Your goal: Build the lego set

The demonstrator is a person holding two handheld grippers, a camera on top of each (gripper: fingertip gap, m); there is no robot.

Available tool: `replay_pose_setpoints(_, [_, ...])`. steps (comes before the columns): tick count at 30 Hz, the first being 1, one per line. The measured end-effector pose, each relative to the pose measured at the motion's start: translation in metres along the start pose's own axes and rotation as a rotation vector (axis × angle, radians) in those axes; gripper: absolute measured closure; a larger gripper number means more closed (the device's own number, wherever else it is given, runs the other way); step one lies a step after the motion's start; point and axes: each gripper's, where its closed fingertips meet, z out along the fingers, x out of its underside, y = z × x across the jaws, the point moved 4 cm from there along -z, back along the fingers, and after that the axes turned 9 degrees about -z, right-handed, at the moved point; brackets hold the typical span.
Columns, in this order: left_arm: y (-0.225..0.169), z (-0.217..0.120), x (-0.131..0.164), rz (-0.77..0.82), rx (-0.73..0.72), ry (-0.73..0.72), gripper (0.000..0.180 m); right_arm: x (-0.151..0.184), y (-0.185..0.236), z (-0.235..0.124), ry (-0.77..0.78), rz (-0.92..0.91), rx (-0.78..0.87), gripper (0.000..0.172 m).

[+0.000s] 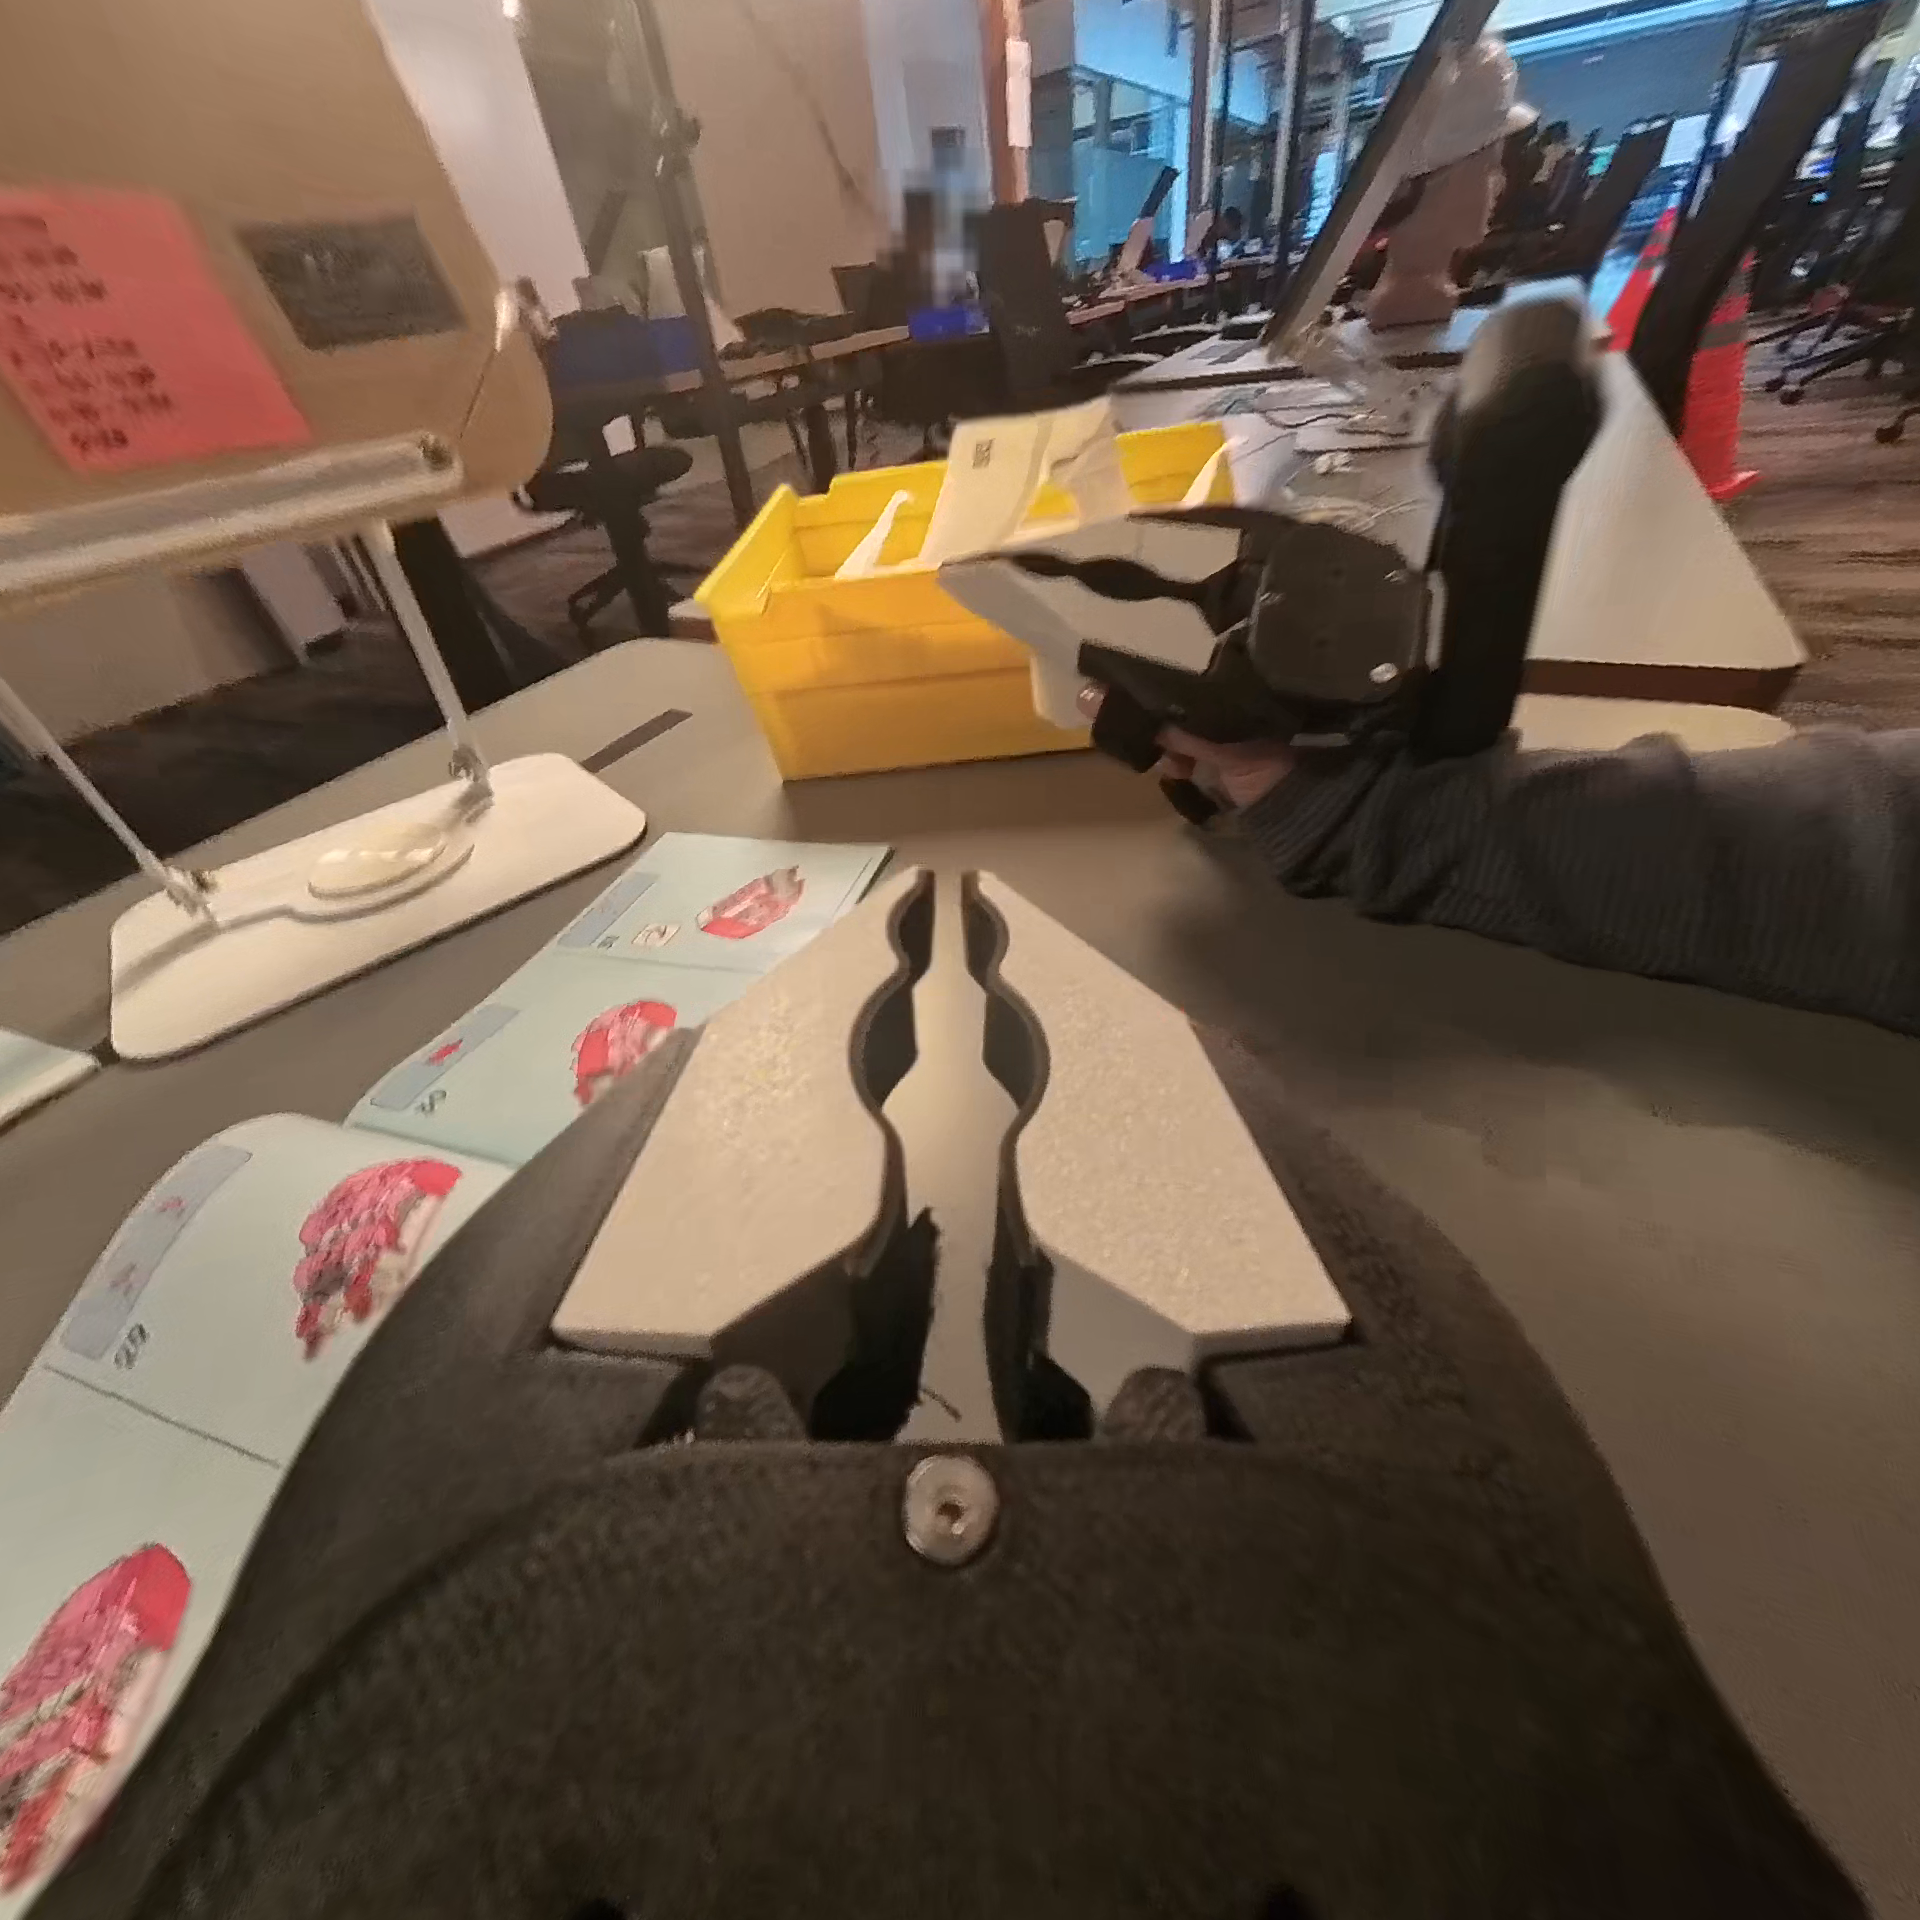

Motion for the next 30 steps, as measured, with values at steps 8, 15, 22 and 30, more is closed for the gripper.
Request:
replay_pose_setpoints(8, [-0.005,-0.088,-0.072,0.097,-0.133,0.047,0.152,-0.002,0.001,-0.001,-0.008,-0.008,-0.004,0.172])
replay_pose_setpoints(15, [0.096,-0.205,-0.078,-0.154,-0.534,0.343,0.152,-0.002,-0.003,-0.001,-0.019,0.025,0.011,0.172])
replay_pose_setpoints(22, [0.207,-0.286,0.03,-0.685,-0.772,0.638,0.177,0.0,-0.002,0.0,-0.002,0.019,0.01,0.172])
replay_pose_setpoints(30, [0.229,-0.301,0.082,-0.822,-0.857,0.714,0.164,0.001,0.001,0.001,0.01,0.011,-0.006,0.172])
